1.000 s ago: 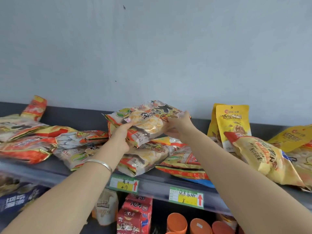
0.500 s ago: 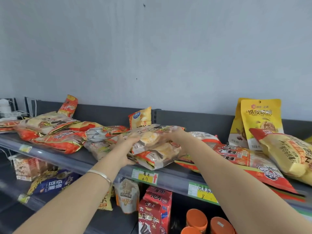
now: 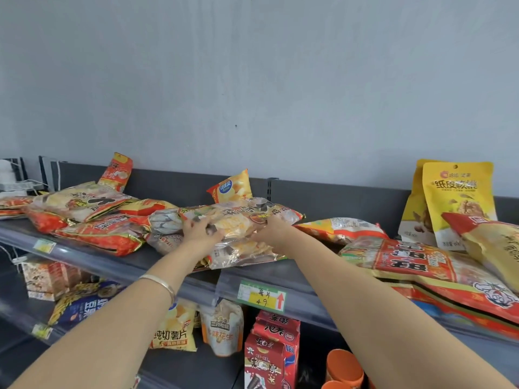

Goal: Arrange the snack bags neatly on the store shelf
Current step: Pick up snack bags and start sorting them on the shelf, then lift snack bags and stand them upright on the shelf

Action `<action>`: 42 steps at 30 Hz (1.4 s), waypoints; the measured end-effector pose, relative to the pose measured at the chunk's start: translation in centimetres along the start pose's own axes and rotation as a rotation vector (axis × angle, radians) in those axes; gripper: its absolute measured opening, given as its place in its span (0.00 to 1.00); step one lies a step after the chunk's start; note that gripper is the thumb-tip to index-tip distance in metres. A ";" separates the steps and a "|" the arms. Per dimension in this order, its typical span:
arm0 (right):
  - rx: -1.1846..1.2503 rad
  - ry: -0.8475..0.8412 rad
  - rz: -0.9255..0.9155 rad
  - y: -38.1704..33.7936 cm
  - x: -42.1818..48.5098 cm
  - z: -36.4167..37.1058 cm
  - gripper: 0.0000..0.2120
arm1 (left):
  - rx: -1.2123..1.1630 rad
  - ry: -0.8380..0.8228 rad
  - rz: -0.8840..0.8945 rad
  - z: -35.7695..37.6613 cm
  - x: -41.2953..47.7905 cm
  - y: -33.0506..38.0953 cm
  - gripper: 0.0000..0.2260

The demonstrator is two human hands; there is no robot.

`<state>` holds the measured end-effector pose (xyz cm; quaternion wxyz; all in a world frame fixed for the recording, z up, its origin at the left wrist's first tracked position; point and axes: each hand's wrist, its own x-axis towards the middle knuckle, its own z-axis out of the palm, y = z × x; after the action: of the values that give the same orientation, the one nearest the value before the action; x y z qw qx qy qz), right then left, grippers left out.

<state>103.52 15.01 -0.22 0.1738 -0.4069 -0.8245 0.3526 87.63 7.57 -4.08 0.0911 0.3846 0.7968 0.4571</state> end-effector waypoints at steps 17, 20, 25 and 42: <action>-0.668 0.284 0.003 4.3 -3.8 -10.0 0.22 | 0.454 -0.158 0.796 6.4 -1.9 10.4 0.15; -0.714 0.309 0.058 6.6 -5.5 -12.5 0.21 | 0.403 -0.240 0.854 9.0 -2.6 12.0 0.16; -0.779 0.245 0.219 10.0 -8.3 -15.1 0.21 | 0.379 -0.329 0.913 12.3 -3.4 14.2 0.17; -0.818 0.064 0.082 14.0 -3.7 -19.1 0.20 | 1.115 -0.088 0.863 20.2 3.8 15.6 0.23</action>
<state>124.38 26.39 2.84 0.0089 -0.4856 -0.8740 -0.0103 103.33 27.96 -2.23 -0.2765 0.6737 0.6842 -0.0399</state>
